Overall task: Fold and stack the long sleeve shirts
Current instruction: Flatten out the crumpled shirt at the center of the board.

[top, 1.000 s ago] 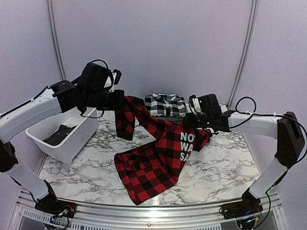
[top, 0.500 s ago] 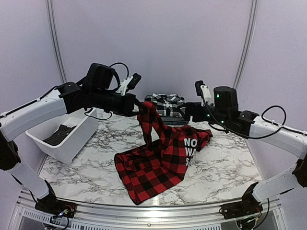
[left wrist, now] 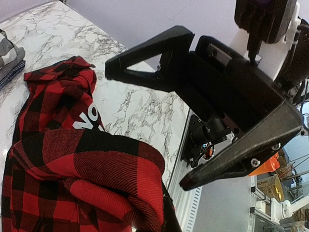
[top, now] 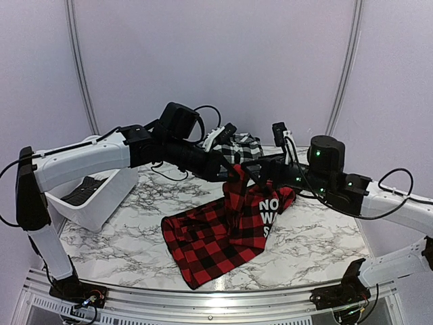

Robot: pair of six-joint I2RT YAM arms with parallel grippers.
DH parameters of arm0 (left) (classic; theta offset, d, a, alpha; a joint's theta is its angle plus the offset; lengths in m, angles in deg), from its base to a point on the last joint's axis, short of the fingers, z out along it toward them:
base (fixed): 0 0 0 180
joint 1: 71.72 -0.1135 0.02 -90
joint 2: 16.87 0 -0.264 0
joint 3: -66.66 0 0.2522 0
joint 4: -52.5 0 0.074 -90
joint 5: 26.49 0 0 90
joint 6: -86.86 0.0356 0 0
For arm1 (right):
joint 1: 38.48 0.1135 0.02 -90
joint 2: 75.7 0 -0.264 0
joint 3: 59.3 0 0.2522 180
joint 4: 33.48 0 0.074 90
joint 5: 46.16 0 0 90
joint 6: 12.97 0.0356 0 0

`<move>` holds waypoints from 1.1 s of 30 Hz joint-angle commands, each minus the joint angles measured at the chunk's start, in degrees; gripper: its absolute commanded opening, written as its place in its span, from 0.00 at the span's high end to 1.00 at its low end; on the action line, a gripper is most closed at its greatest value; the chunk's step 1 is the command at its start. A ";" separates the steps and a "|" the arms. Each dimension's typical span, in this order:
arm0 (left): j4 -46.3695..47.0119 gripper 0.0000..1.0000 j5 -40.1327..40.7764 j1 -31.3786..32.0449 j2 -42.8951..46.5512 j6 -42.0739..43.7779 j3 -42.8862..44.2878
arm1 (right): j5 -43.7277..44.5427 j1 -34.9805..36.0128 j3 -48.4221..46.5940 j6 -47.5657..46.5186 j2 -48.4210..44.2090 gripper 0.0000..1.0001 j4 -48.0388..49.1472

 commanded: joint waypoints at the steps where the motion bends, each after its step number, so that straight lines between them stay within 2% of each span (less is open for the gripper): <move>1: 4.73 1.00 -4.71 0.61 -1.48 -0.10 3.07 | -0.22 0.84 2.41 1.13 -3.49 0.10 3.23; 10: 8.10 1.00 -5.60 0.86 -5.19 -2.24 5.67 | -5.57 1.64 7.96 3.79 -4.39 0.28 7.82; 14: 10.66 1.00 -5.88 0.66 -6.54 -4.30 6.23 | -5.96 1.82 10.84 2.59 -7.52 0.29 9.24; 18: 15.87 1.00 -7.97 -0.53 -8.05 -10.02 6.20 | -5.86 1.82 14.35 1.56 -11.98 0.28 10.98; 22: 22.14 1.00 -11.02 -1.40 -9.03 -14.73 5.97 | -1.97 1.81 14.31 1.12 -12.39 0.23 7.97; 27: 28.37 0.99 -17.35 -0.96 -10.19 -19.61 5.89 | 3.73 1.81 10.43 0.96 -7.57 0.18 6.24; 31: 28.49 0.97 -19.53 0.32 -10.40 -19.16 6.21 | 8.75 1.83 7.87 1.95 -3.84 0.19 7.66; 33: 26.65 0.97 -19.22 0.41 -10.26 -18.04 6.17 | 12.75 1.78 6.50 3.37 -2.56 0.26 6.70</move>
